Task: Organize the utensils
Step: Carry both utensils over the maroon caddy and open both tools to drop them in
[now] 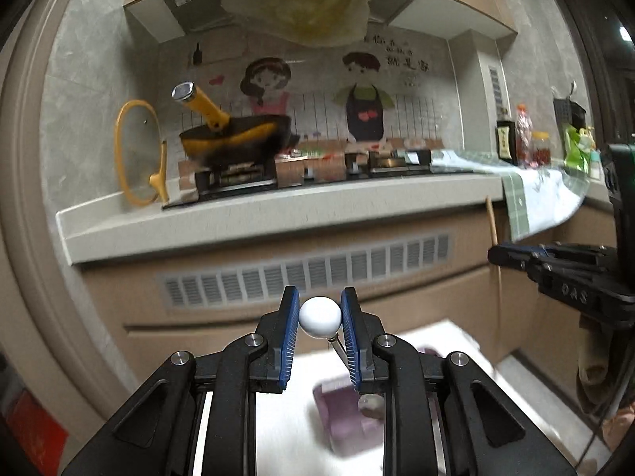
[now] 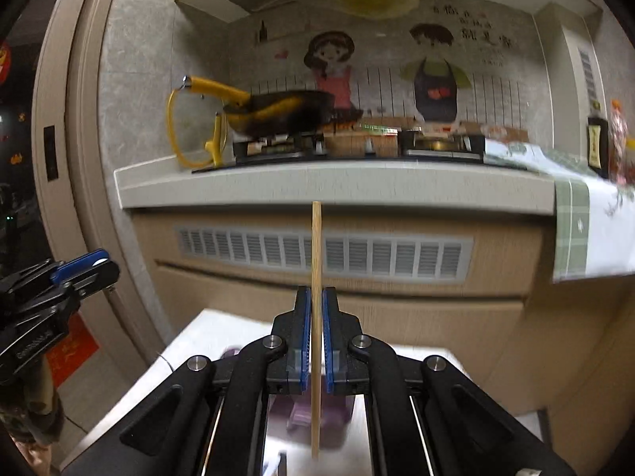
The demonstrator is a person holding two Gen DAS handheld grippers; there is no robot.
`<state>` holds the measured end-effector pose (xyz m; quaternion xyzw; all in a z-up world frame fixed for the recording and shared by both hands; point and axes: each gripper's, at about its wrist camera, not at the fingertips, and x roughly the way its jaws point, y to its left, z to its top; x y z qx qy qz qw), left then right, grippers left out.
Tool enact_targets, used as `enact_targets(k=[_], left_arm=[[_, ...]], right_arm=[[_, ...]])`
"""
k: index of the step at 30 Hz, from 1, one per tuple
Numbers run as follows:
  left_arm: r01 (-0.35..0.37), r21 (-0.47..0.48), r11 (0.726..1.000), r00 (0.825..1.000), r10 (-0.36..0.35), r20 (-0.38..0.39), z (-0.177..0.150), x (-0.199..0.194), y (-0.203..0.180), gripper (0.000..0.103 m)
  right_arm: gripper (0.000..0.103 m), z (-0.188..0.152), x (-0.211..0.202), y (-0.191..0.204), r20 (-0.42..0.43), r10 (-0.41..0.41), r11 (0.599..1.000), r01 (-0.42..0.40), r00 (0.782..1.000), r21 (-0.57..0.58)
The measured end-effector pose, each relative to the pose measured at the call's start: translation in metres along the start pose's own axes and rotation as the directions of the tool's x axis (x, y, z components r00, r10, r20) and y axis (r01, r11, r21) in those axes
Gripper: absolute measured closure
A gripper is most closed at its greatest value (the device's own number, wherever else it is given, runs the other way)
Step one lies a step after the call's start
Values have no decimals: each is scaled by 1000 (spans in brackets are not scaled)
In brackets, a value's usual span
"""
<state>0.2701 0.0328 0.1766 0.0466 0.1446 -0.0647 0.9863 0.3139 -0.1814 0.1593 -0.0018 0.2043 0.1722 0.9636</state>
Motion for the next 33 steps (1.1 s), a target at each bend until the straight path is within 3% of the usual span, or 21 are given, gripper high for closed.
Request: enact_targets(k=[5,11,15,17,20,24,28,33], left_arm=[[61,-34,998,996,-63,-60,0,51,3,80],[95,-69,993,974,-107,-199,-51,105,-8,80],[110,-85,990,948,-130,-290,-83,133,-17,78],[117,-104,988,932,-145,-331,-95,143,-18,66],[103,-105,989,932,-133,-336,-103,141,-19,53],[72,-128,989,941,-110,-321,-109,117,-10,51],[37,-160,986,941,-88,-326,-123,86,-1,39],[12,-192,981,927,-83,-365,-155,49,4,36]], right_arm=[[98,-3,26,-5,-53,12,1000,-12,999,-7],[98,-34,68,-13,-157,15,1000,-13,988,14],[98,-64,104,-18,-277,41,999,-30,960,45],[95,-79,118,-20,-337,51,998,-35,940,54],[87,-97,128,-21,-395,43,998,-24,917,53],[72,-109,106,-22,-383,19,999,-7,923,33],[68,-121,70,-21,-367,-5,1000,9,930,10],[68,-147,38,-18,-402,27,999,-17,915,29]])
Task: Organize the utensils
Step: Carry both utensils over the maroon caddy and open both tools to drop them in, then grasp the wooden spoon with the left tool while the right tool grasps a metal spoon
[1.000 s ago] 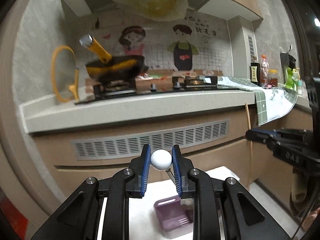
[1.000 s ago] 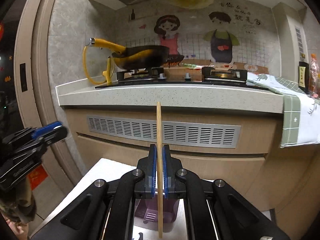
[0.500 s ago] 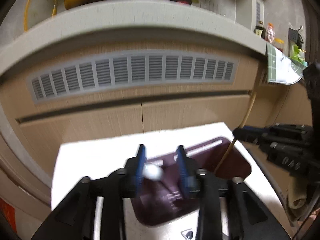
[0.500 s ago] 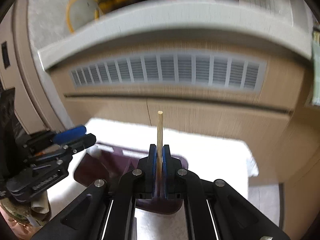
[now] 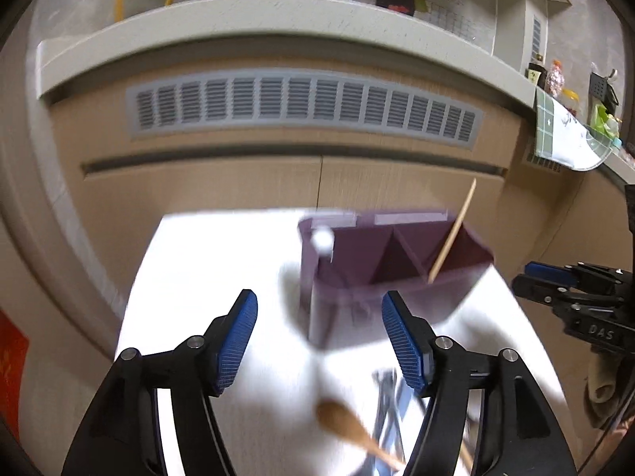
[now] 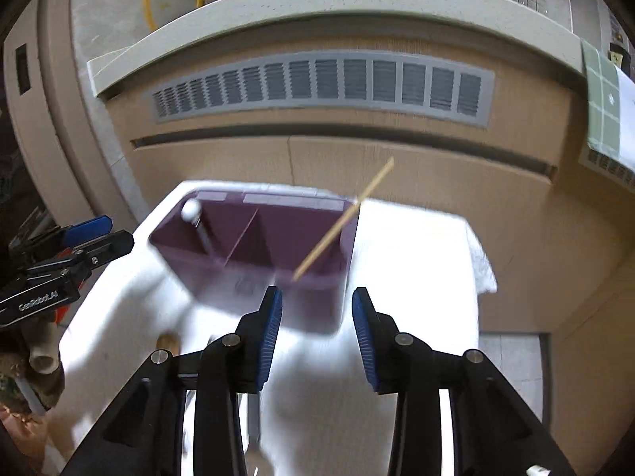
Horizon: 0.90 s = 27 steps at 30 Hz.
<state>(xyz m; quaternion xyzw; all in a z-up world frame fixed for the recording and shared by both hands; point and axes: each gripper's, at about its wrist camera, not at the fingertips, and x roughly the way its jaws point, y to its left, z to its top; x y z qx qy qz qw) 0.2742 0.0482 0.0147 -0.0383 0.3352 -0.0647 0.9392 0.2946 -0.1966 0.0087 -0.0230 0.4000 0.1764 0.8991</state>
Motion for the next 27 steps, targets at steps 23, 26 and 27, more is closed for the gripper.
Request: enact_targets(k=[23,26,27], left_arm=[[-1,-81,997,975,-17,-221,-107,-10,18,32],[16,-90,996,970,-38,-239,-105,-7,16,32],[27,-94,995,968,-50,-245,-104,-5,15,32]], right_arm=[[91,-85,60,66,-259,73,997,-79,963,-11],[92,-79,59,65,-249,64,998,-70,966,-13],[92,-79,55,62,-239,63,998,-67,969,-7]])
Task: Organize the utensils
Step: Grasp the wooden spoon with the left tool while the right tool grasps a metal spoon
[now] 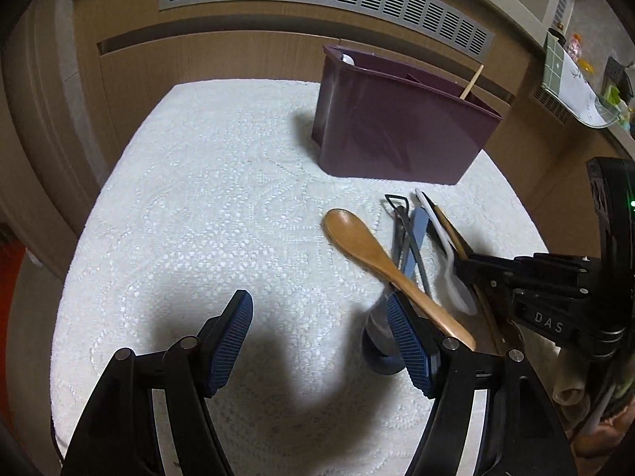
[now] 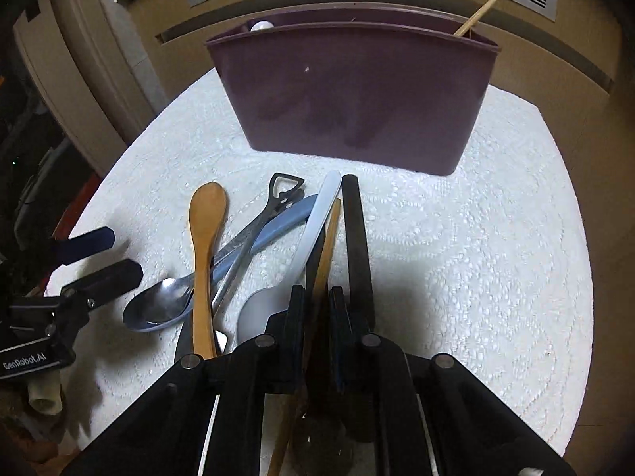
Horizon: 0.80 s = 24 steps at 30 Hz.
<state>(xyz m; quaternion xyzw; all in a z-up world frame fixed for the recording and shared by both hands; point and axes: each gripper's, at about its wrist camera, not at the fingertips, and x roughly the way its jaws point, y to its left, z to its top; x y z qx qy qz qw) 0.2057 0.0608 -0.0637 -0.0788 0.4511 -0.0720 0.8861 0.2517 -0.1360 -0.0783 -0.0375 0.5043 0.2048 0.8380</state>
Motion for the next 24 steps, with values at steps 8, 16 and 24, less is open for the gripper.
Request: enact_targets(k=[8,16,24], left_arm=[[92,-52,994,988,-97,-120,35,26,-20,34],[14,71,997,982,-1,-191,55,69,-55,37],[22,299,954,985,31,-172,46,61,-79,37]], right_arm=[[92,-8,-44,-28,108,-9,998,2,994,62],[92,-16,-46,-49,127,23,994,-36,992,102],[92,-16,-23,-56,77,54,991,-62,996,119]])
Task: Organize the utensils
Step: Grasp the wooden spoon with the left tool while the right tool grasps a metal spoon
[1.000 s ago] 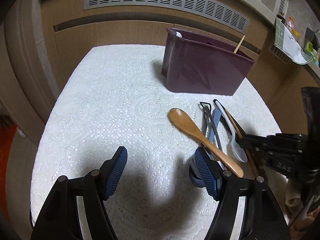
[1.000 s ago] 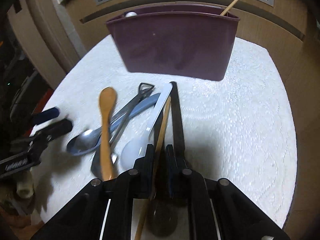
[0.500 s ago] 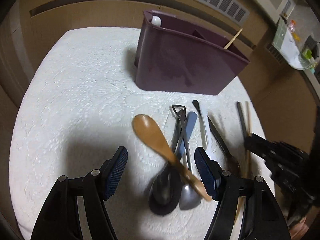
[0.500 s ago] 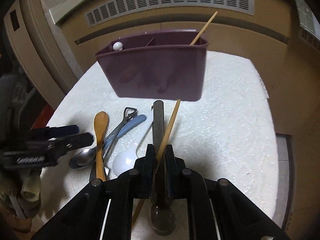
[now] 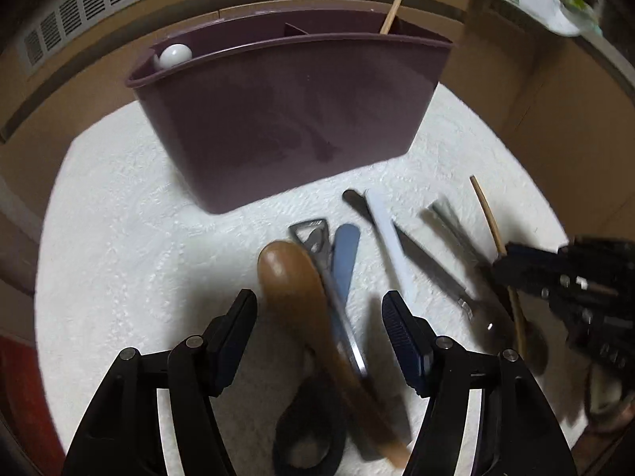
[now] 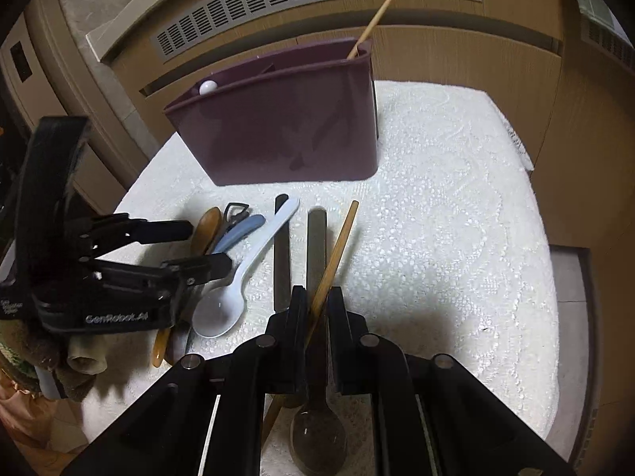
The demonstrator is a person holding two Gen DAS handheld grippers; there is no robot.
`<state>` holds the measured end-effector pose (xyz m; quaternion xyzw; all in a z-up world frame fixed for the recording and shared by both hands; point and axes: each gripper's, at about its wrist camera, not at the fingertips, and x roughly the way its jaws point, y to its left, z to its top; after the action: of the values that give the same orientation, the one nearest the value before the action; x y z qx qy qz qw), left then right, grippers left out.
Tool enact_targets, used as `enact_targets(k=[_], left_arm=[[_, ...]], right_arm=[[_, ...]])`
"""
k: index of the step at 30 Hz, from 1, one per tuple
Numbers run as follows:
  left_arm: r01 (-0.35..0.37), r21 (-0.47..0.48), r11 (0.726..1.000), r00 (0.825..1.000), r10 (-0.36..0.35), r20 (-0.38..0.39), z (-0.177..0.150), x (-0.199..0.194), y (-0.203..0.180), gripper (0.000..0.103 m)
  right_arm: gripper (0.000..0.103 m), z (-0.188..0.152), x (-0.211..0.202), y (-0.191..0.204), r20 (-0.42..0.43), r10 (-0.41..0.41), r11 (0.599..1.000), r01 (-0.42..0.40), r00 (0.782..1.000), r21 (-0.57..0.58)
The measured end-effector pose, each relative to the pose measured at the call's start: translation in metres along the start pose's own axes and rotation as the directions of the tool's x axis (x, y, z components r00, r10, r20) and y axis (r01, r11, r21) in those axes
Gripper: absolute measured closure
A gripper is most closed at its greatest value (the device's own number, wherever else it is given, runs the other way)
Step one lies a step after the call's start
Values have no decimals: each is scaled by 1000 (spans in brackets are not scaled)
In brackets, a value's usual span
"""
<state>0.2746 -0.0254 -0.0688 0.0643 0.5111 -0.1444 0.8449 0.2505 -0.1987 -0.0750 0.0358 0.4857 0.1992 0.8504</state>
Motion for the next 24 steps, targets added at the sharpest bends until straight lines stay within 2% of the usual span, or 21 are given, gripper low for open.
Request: enact_targets(k=[5,7,9,13,15,18,21,24], left_arm=[[-10,-5,1000,1000,10,-25,-15,-7,11,37],[7,-53,999,999,-9,-36,-16,-9,19,37],[72,-134,988,995,-80,-52,-12,-6,28,37],[68,-257,964,995,-86,-58,1,-1,40,39],[73,-288,955,994,-95,-60,2,1,44,39],[78,-275,958,995,-93,-43,9,5,39,39],[161,-215,963,986,-168,-14,19,15,20,39],[147,-150,978,989,-146,17,20,9,6,39]], right_arm=[[92,-1,5,0,-16,1,1000,-1,1000,-3],[92,-2,1,1,-3,-2,1000,2,1000,-8],[92,-2,-4,2,10,-2,1000,2,1000,-13],[92,-5,-11,1,21,-18,1000,18,1000,-12],[92,-7,-15,-3,27,-35,999,35,999,-14],[92,-9,-17,-9,23,-48,999,48,999,-2],[92,-10,-15,-15,-4,-25,999,25,1000,37],[89,-9,-8,-21,-30,-30,996,33,999,78]])
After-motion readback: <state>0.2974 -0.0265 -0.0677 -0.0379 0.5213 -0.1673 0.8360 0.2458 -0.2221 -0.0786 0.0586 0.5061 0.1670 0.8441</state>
